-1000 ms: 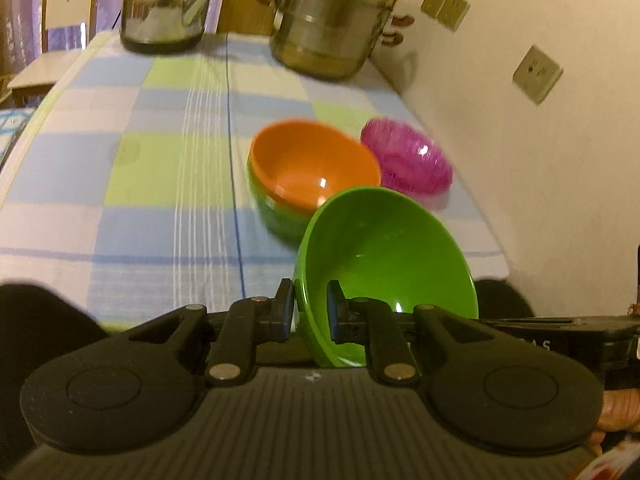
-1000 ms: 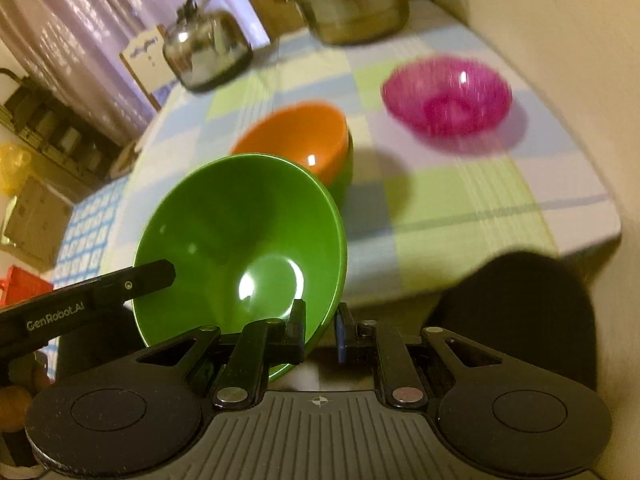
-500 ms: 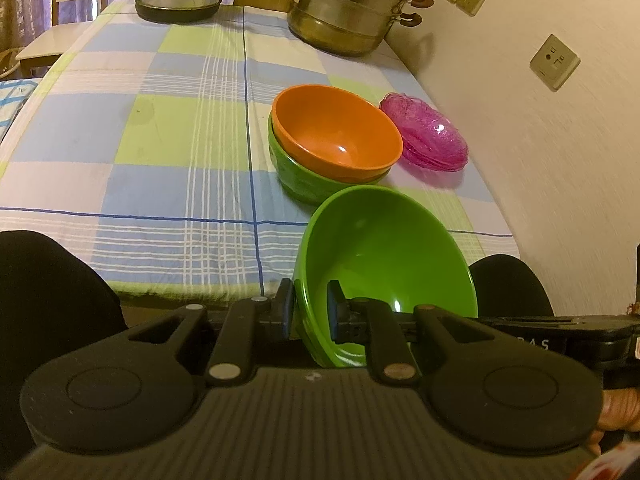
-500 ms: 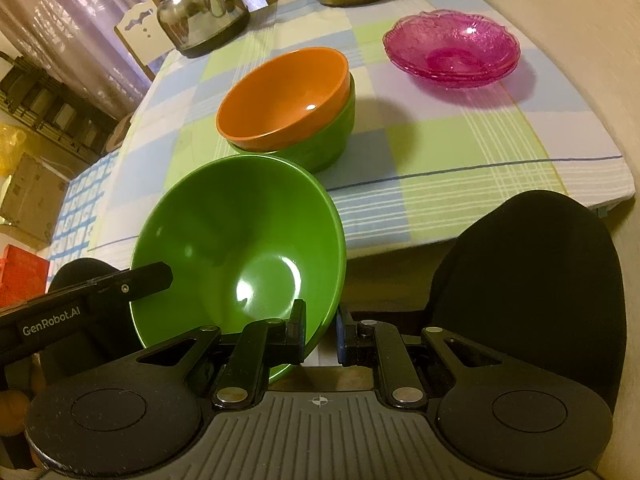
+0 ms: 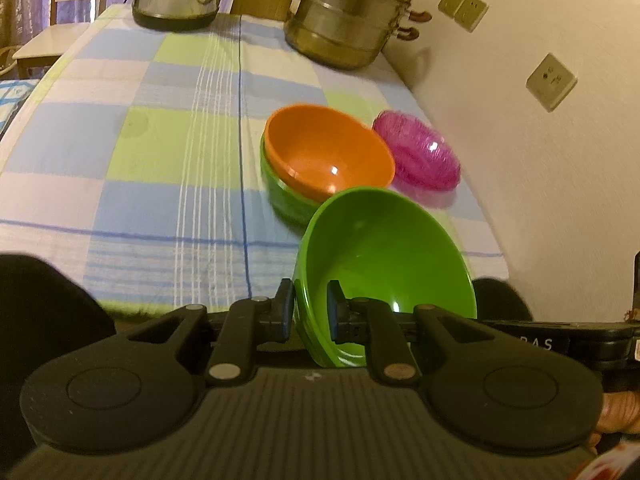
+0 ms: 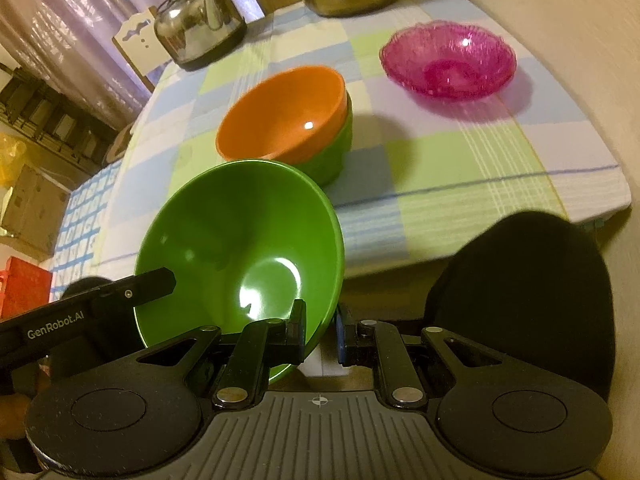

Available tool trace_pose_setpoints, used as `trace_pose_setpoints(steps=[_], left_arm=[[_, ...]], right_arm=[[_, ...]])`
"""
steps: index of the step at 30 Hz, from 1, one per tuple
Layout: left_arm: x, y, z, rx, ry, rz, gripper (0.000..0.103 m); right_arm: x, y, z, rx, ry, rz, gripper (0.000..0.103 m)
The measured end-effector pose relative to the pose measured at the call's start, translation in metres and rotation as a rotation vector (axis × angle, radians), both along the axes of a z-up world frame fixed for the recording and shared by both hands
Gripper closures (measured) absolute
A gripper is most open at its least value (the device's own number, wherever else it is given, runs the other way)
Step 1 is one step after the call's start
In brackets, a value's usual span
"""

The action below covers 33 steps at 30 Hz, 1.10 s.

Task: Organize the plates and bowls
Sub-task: 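Lift the green bowl with both grippers toward the orange-green bowl stack, then lower the green bowl onto the orange bowl and open both grippers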

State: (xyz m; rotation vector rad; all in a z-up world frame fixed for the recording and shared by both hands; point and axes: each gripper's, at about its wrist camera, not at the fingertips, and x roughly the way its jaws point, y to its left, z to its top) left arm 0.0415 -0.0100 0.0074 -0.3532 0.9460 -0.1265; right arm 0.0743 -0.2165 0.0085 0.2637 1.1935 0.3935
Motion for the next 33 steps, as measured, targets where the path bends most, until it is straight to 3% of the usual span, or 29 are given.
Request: trace_pose_setpoints(steps=[7,14,23,33], left_arm=[[0.038,0.005,0.023,-0.023,-0.058,0.004,0.089],[0.096,0.007,0.037,-0.02,-0.103,0.004,0.089],[0.151,0.021,0.006,-0.016,-0.04,0.026,0.089],[0.165,0.028,-0.032,-0.017,0.019,0.018,0.089]], right_arm=[[0.033,0.0,0.023,0.012,-0.054,-0.01,0.089],[0.092,0.004,0.036,0.025,-0.097,-0.027,0.089],[0.156,0.02,0.007,0.013,-0.049,-0.03,0.089],[0.167,0.038,-0.02,-0.081,-0.041,0.015,0.089]])
